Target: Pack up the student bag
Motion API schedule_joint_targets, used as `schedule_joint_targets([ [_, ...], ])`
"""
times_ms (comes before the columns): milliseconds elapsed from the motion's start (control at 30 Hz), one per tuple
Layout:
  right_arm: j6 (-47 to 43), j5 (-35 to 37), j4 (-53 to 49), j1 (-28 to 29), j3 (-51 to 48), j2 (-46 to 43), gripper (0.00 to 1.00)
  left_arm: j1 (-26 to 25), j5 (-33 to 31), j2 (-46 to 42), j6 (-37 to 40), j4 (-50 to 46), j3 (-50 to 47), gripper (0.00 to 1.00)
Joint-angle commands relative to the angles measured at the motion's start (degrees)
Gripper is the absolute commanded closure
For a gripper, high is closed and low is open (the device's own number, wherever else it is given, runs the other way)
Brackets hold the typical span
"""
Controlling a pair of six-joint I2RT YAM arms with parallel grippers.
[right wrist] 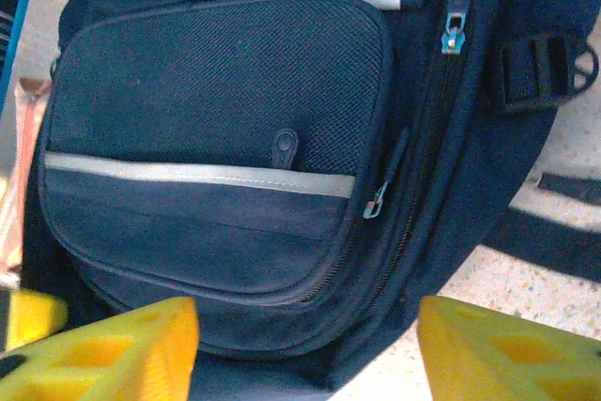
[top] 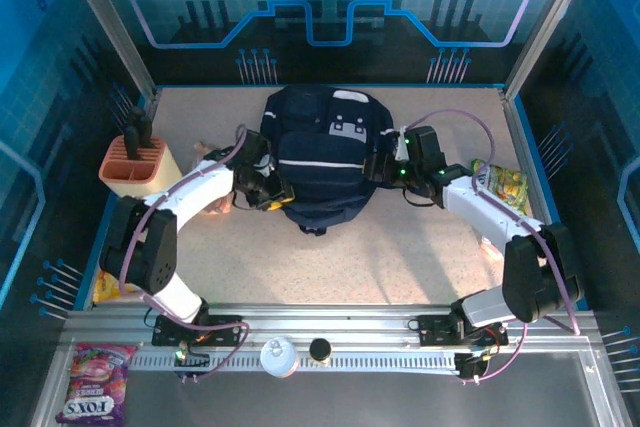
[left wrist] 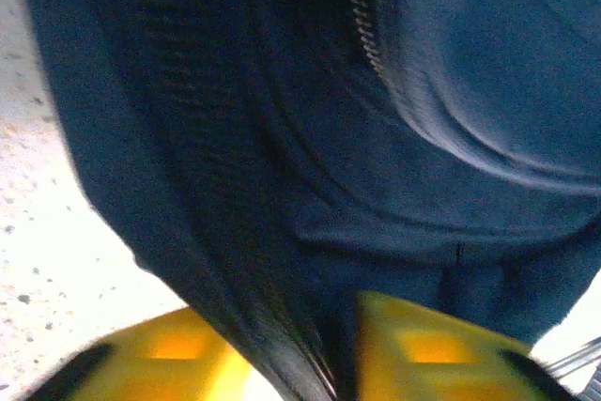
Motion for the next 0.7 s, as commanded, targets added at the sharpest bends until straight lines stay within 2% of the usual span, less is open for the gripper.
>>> schedule_joint_targets([
  [0,2.7,0.8,0.0,-0.7,-1.3,-2.8,0.29,-1.6,-5.9,-4.4,2.1,-4.5,0.9,0.49],
  [100,3.0,0.7,-0.1,-3.4,-2.1,-4.1,0.23,-3.8,-10.4,-5.9,7.6,-7.4,4.7,0.36],
  [200,2.6,0.6,0.1,-6.3,-2.7,-5.2,0.17,-6.9,-11.9,-5.8,15.8,-7.8,9.4,0.18],
  [267,1.9,0.8,0.0,-7.8,-2.9,-5.8,0.13,-9.1,-13.4,-4.8,21.6,-6.8,12.3,0.11],
  [400,0.7,1.9,-0.8,-9.6,-2.9,-7.4,0.00,-12.4,-17.7,0.7,33.7,-6.6,19.5,0.08],
  [667,-2.8,4.4,-5.3,-11.6,-1.6,-8.6,0.00,-18.5,-22.5,13.8,57.4,-6.5,30.0,0.07],
])
